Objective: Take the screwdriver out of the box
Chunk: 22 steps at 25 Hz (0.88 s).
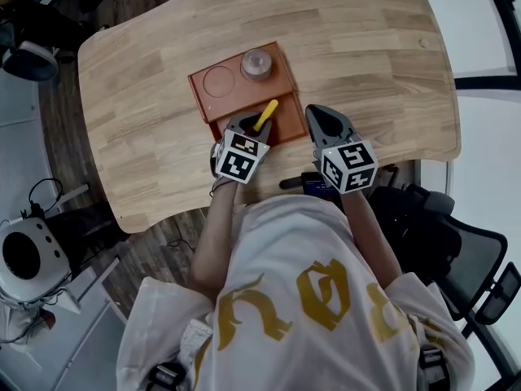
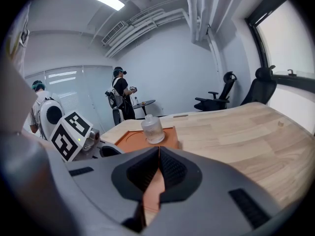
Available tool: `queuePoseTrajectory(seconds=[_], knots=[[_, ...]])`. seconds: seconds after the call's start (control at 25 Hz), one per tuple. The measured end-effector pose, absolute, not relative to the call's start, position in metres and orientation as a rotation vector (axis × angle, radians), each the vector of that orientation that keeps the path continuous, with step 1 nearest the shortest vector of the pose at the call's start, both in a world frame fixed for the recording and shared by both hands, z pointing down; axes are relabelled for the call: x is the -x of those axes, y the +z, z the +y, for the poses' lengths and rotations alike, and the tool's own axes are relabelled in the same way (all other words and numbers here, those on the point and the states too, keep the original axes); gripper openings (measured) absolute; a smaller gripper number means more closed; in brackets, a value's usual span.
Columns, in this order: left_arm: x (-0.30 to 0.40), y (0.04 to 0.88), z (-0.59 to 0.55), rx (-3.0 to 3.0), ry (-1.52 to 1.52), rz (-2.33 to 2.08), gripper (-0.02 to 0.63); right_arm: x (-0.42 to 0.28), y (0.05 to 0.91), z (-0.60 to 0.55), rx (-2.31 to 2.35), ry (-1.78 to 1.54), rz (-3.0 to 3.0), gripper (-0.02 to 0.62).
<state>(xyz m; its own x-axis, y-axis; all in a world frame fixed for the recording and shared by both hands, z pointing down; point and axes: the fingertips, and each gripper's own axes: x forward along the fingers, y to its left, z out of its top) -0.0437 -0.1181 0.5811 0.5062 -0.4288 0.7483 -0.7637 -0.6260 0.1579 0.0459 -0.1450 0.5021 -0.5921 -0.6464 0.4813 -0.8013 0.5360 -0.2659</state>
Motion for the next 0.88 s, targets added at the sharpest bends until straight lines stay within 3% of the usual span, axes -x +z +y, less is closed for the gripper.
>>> queuePoseTrajectory(seconds=[0.88], knots=[[0.068, 0.506, -0.118, -2.334, 0.486, -1.131, 0.076, -0.042, 0.469, -0.135, -1.226, 0.579, -2.512, 0.012]])
